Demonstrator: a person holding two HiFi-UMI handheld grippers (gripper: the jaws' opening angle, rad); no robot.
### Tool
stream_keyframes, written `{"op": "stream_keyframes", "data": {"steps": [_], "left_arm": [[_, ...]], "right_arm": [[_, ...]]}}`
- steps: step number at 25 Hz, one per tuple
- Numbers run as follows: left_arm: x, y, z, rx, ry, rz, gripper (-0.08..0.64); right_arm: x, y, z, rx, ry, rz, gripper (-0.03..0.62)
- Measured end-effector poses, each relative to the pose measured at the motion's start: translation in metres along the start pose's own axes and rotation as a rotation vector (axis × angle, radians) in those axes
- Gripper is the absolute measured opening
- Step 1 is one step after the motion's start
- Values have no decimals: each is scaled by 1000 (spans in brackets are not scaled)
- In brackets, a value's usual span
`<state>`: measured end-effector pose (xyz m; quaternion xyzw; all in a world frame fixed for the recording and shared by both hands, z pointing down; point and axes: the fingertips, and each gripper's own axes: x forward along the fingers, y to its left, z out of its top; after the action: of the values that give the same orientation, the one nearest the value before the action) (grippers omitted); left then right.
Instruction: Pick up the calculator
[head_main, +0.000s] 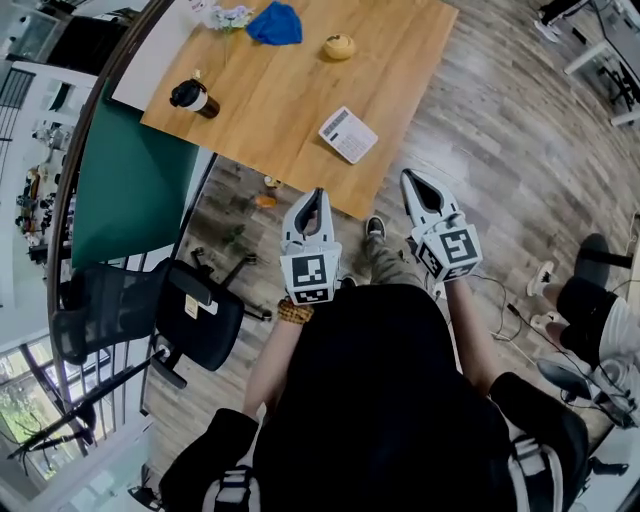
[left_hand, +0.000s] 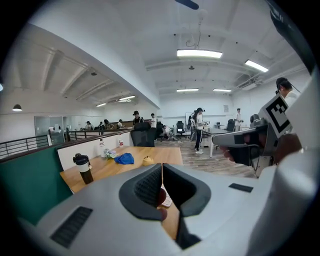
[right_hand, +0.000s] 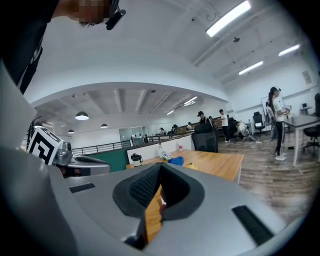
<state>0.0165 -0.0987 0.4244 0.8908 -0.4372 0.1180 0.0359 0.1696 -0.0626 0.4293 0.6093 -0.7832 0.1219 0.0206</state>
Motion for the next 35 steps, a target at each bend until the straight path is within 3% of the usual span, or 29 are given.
{"op": "stream_keyframes", "data": {"steps": [6, 13, 14, 16, 18, 27, 31, 35], "left_arm": [[43, 3, -7, 25, 55, 35, 26], [77, -20, -28, 35, 113, -44, 32], [81, -21, -32, 34, 122, -48, 46], [91, -23, -38, 39, 135, -66, 147], [100, -23, -46, 49, 144, -89, 167], [145, -13, -95, 36, 211, -139, 199], [167, -6, -131, 34, 285, -153, 201], [180, 1, -158, 25, 342, -168, 201]], "right_arm": [[27, -44, -7, 24, 9, 31, 7], [44, -59, -11, 9, 55, 94, 8], [47, -61, -11, 5, 66, 100, 7], [55, -63, -11, -9, 86, 115, 8], [64, -64, -13, -30, 106, 136, 8], [96, -80, -28, -78, 191, 139, 20], [115, -83, -36, -82, 228, 145, 20], [132, -76, -46, -150, 276, 168, 20]]}}
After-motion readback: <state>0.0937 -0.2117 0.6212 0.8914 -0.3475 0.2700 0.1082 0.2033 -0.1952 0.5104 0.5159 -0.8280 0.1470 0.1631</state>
